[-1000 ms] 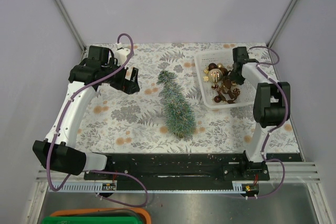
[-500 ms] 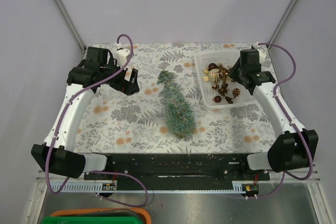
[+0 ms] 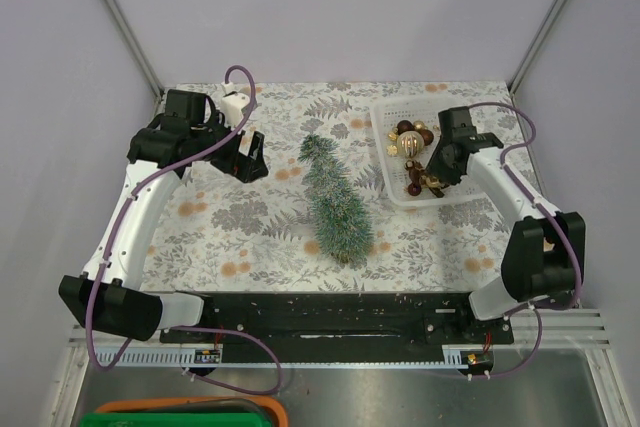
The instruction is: Decorate the small christmas tree
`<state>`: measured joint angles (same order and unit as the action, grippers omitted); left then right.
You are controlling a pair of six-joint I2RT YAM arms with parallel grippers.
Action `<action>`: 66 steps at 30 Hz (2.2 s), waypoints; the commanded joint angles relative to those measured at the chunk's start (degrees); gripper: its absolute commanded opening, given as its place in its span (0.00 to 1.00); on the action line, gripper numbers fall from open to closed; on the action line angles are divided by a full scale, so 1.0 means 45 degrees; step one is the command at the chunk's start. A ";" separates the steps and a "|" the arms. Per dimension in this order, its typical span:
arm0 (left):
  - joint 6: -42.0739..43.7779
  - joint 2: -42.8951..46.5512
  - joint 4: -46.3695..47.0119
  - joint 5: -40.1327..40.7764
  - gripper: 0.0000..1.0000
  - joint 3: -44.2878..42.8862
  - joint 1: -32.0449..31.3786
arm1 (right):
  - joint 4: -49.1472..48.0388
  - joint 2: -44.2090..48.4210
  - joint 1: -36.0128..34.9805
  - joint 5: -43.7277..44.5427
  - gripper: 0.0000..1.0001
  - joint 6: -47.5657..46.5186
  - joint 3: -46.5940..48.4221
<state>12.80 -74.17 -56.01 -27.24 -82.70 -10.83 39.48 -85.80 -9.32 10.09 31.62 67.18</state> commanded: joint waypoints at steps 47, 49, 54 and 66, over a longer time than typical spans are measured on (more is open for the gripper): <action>0.0652 0.0545 0.0513 -0.0176 0.99 0.0291 -0.0035 | -0.0572 -0.3159 -0.0702 0.1706 0.52 -0.0795 0.0482; 0.0652 0.0584 0.0493 -0.0156 0.99 0.0291 -0.0054 | -0.0435 -0.3335 -0.0663 0.1412 0.52 -0.0834 0.0443; 0.0691 0.0545 0.0513 -0.0079 0.99 0.0311 -0.0035 | -0.0415 -0.3570 -0.0663 0.0689 0.53 -0.1068 0.0189; 0.0789 0.0467 0.0513 0.0000 0.99 0.0486 -0.0054 | -0.0747 -0.3845 -0.0643 0.0648 0.30 -0.1030 0.0071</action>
<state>15.29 -73.21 -55.77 -27.40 -80.95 -10.85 36.40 -103.88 -12.36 13.93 26.55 67.77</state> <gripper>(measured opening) 0.988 0.493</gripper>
